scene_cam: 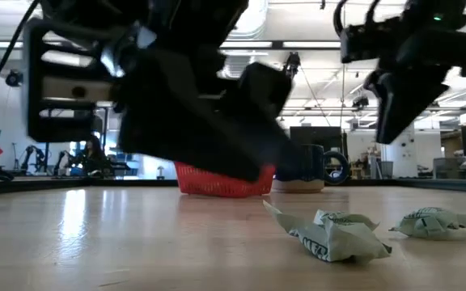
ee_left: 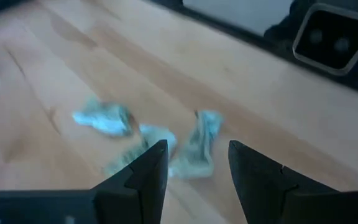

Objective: Pick and place items into bin
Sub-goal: Put the stevia packet into the bin

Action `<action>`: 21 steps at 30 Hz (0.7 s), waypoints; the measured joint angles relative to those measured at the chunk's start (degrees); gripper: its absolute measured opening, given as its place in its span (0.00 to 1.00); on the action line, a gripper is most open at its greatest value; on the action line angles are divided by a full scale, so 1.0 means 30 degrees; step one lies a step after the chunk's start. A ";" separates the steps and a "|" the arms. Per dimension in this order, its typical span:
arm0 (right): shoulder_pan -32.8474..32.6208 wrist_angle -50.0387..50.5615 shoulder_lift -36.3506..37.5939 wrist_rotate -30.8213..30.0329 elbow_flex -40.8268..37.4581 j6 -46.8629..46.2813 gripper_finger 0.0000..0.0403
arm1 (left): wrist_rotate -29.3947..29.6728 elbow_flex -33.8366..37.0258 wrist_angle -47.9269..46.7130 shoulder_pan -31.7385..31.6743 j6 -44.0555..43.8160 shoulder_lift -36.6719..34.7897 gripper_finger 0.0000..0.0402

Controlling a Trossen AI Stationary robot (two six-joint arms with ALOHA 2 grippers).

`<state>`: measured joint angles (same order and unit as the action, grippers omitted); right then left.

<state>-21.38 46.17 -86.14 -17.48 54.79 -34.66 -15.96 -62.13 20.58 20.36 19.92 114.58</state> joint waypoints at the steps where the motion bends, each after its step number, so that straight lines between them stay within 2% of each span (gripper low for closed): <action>1: -0.0199 0.0080 0.0050 0.0002 -0.0185 -0.0238 0.25 | -0.0049 -0.0208 0.0136 0.0007 0.0050 0.0221 0.38; 13: -0.1839 0.0217 0.0231 -0.0012 -0.0818 -0.1690 0.22 | -0.0185 -0.1091 -0.0087 -0.0044 0.0066 0.1694 0.37; 17: -0.1970 0.0219 0.0231 -0.0019 -0.0818 -0.1826 0.22 | -0.0185 -0.1077 -0.0187 -0.0123 0.0052 0.1694 0.32; 21: -0.1962 0.0221 0.0231 -0.0057 -0.0818 -0.1822 0.21 | -0.0182 -0.1055 -0.0395 -0.0197 0.0088 0.1694 0.22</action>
<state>-27.27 46.84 -85.45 -17.65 52.34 -40.13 -16.50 -65.30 19.39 19.77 20.18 119.66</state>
